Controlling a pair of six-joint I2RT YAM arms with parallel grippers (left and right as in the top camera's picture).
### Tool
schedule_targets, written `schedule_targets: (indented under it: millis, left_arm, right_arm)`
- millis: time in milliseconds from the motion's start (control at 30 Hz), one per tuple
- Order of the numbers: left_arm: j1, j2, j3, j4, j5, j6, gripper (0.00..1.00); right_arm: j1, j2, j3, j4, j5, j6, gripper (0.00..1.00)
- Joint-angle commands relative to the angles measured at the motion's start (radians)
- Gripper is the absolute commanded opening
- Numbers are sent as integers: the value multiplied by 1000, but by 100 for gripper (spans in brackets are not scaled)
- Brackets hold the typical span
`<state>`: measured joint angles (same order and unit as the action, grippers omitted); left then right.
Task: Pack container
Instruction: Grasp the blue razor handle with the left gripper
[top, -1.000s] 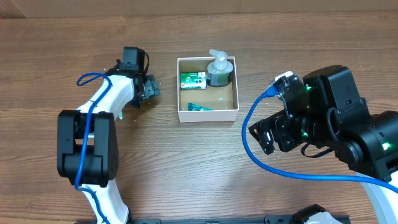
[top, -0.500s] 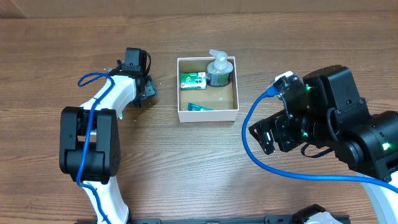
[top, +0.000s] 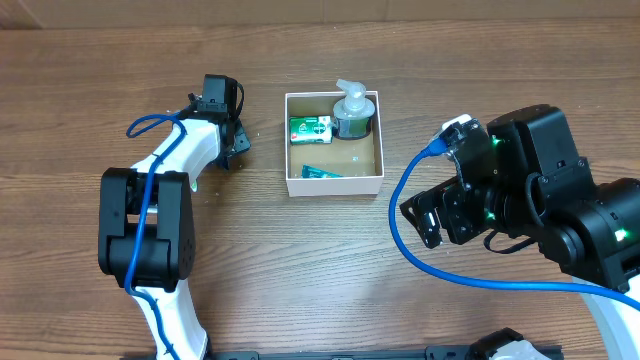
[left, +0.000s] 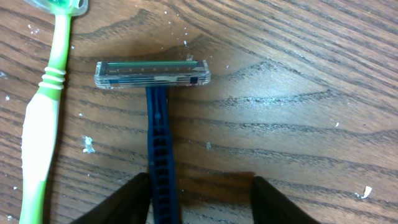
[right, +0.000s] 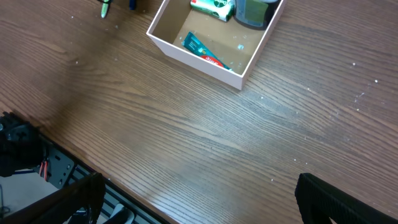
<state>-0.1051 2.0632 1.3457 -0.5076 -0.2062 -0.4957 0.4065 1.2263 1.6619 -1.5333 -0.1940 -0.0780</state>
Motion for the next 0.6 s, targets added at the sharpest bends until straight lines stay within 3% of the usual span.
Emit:
schedule_targets:
  millis: [0,567]
  left_arm:
    - [0,50,-8,-15,-21,-3,41]
    - [0,50,-8,-15,-10,-3,11]
  right_arm:
    - [-3,-6,-1,6,7,8,100]
    - [-3,-6,-1,6,7,8,100]
